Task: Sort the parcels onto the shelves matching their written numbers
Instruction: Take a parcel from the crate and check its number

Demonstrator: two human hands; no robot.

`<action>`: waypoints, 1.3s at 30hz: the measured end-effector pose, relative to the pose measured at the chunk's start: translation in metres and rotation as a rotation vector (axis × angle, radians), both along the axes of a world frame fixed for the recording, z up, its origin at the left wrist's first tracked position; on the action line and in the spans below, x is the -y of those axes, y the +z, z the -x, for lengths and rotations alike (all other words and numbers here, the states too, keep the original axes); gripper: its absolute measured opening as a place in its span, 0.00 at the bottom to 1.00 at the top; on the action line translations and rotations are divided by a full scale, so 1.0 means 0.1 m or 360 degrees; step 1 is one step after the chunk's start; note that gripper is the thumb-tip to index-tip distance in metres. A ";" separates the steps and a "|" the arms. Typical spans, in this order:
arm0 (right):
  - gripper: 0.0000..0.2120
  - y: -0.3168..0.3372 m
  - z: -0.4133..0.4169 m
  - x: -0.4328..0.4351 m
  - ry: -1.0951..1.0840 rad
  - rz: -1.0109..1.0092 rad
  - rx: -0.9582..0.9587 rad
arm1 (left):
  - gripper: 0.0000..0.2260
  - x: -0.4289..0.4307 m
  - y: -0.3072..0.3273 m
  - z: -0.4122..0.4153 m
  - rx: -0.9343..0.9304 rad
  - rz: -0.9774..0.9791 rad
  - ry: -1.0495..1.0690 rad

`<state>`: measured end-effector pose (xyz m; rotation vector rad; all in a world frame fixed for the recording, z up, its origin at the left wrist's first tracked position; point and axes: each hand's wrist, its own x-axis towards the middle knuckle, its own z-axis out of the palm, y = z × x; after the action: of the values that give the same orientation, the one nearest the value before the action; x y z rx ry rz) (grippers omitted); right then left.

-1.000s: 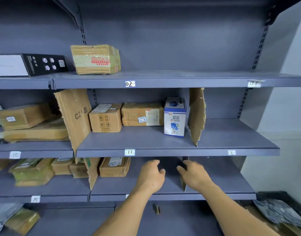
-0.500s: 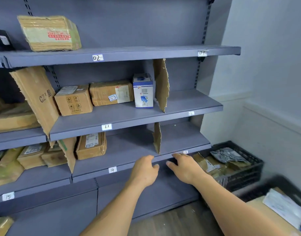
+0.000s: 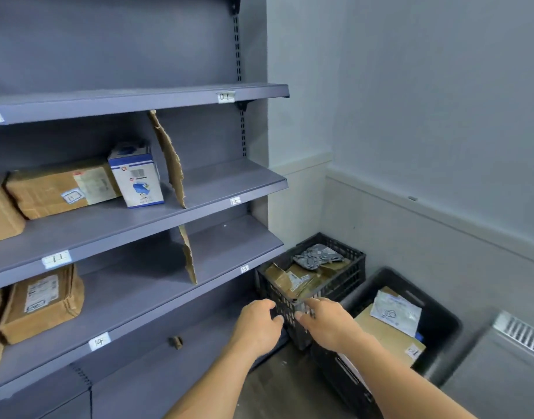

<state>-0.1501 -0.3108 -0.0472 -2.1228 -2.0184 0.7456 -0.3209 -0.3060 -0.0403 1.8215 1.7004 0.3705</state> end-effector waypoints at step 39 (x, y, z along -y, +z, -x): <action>0.26 -0.86 -1.94 -2.44 -0.0584 0.0372 -0.0167 | 0.20 -2.84 -0.78 -1.82 -0.0039 0.0403 -0.0256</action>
<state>0.0439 -0.0670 -0.1328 -2.4241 -1.4888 1.0405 -0.1384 -0.0225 -0.1184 1.7641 1.5268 0.0625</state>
